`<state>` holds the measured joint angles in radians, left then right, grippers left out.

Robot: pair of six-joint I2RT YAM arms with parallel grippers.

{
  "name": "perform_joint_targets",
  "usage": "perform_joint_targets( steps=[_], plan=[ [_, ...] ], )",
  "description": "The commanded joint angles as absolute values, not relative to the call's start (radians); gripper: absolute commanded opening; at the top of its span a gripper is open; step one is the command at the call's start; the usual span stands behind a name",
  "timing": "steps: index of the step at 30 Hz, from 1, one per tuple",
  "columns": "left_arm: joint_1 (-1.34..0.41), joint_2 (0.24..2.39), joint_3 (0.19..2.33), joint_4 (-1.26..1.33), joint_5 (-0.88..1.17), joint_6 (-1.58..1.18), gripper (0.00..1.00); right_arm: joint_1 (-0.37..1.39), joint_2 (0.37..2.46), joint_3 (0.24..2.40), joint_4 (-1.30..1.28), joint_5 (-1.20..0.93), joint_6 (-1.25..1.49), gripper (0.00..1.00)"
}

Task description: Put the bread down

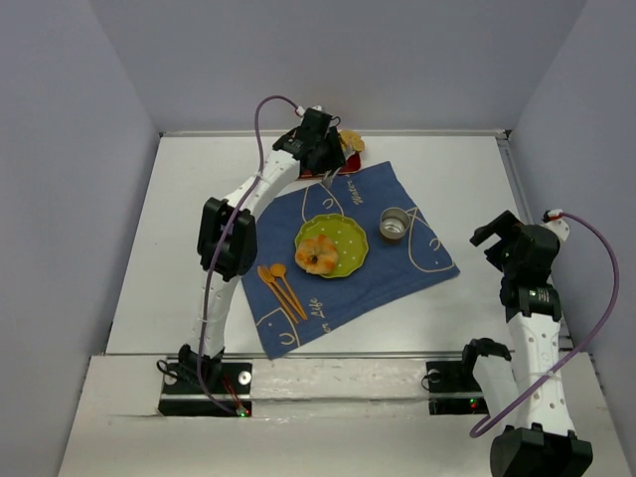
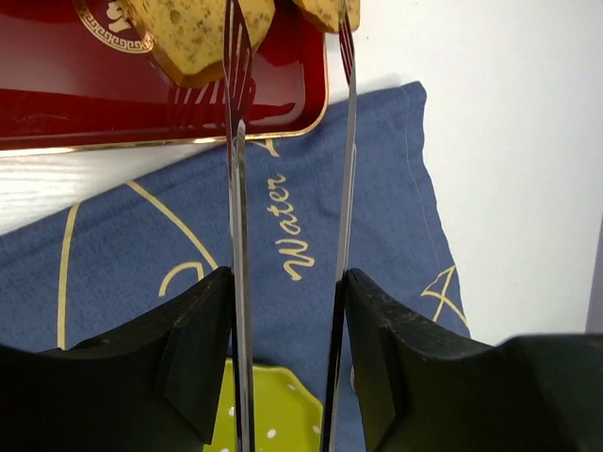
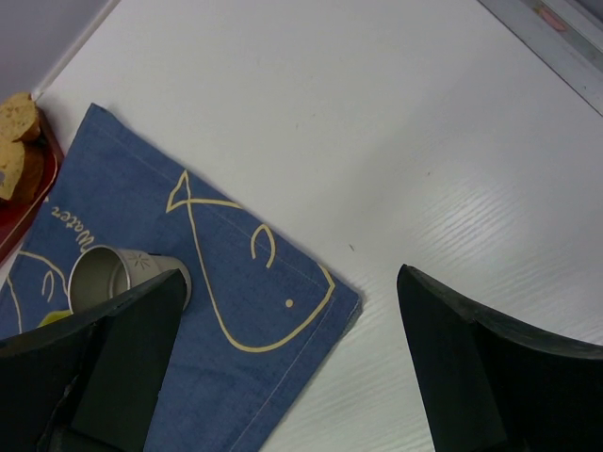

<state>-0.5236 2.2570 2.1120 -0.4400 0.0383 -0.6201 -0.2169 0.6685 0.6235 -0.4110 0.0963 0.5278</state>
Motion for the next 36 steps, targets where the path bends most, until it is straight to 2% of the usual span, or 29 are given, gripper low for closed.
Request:
perform_joint_targets(
  steps=[1, 22, 36],
  plan=[
    [-0.496, 2.269, 2.164, -0.327, 0.169, -0.641, 0.58, -0.218, 0.664, 0.621, -0.379, 0.110, 0.515, 1.00],
    [-0.465, 2.396, 2.307, -0.318, 0.207, -0.666, 0.59, -0.218, 0.655, 0.620, -0.379, 0.129, 0.517, 1.00],
    [-0.451, 2.410, 2.252, -0.354, 0.207, -0.709, 0.55, -0.218, 0.652, 0.621, -0.383, 0.135, 0.518, 1.00]
  ],
)
